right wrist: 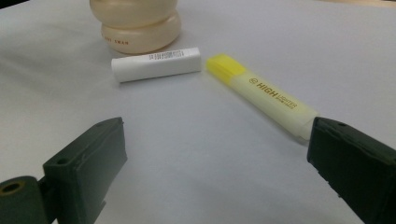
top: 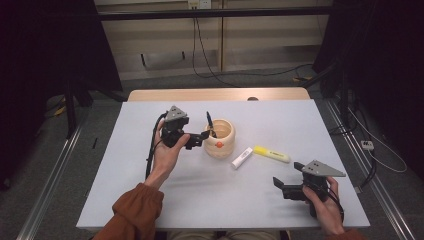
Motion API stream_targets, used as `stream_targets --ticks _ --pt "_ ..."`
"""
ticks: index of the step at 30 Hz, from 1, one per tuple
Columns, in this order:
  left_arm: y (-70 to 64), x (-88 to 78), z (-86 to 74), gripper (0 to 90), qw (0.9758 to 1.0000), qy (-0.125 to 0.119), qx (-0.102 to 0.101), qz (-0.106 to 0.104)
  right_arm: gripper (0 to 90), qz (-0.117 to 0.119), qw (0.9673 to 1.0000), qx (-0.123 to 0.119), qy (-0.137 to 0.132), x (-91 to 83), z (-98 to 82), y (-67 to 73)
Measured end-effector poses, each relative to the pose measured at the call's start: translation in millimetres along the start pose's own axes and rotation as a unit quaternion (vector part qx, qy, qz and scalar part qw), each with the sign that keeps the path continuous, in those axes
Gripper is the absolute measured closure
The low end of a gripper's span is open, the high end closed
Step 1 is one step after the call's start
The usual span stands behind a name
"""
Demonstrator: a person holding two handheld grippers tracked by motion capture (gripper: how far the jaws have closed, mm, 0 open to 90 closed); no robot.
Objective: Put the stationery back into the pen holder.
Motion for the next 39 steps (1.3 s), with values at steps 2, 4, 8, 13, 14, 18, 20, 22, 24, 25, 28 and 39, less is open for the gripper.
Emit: stream_targets --ticks 2,4,8,13,14,18,20,22,24,25,28,39 --pt "1.7 -5.4 -7.4 5.7 1.0 0.001 -0.004 0.002 4.2 0.0 1.0 0.002 0.0 0.0 0.0 -0.1" --pt "3.1 -11.1 -16.0 5.9 1.0 0.006 -0.001 0.005 4.5 0.001 1.0 0.003 0.001 0.3 -0.1 -0.1" --pt "4.5 -19.8 -35.7 7.5 0.9996 0.016 0.01 0.021 4.6 0.002 1.0 0.003 -0.001 0.1 0.5 0.4" --pt "4.2 -30.9 -50.3 7.5 0.9996 0.018 0.001 0.023 4.7 0.001 1.0 0.005 0.002 0.6 0.5 -0.5" --pt "4.3 -33.0 -52.3 7.5 0.9996 0.018 0.001 0.022 4.7 0.001 1.0 0.005 0.003 0.6 0.6 -0.3" --pt "3.1 -41.4 -61.6 7.5 0.9994 0.026 0.007 0.021 4.9 0.004 1.0 0.006 0.005 0.2 1.1 0.6" --pt "2.7 -45.1 -67.2 7.5 0.9994 0.029 0.007 0.018 4.9 0.005 1.0 0.005 0.004 -0.1 1.7 0.9" --pt "3.1 -49.3 -72.8 7.5 0.9993 0.032 0.005 0.018 4.9 0.006 1.0 0.005 0.005 -0.1 2.1 1.3" --pt "4.1 -54.4 -77.9 7.5 0.9992 0.034 0.004 0.019 4.9 0.006 1.0 0.003 0.003 0.3 2.8 1.2" --pt "4.2 -56.9 -80.1 7.5 0.9993 0.032 0.0 0.018 5.0 0.004 1.0 0.003 0.003 0.1 3.2 1.2" --pt "5.5 -64.1 -86.4 7.8 0.9992 0.031 -0.01 0.024 5.1 0.006 1.0 0.002 0.0 -0.4 5.5 1.9" --pt "2.6 -92.8 -118.4 7.5 0.9988 0.033 -0.015 0.034 8.8 0.004 0.9998 -0.009 0.017 0.3 13.0 4.7"
Point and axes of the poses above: each handheld gripper's, and its own axes: x roughly forward along the jaws, z roughly out of its top, y roughly to its left, the point moved 5 cm from there along x, roughly forward along the jaws, and after that the axes turned 8 degrees about y, right-handed, at the moved point
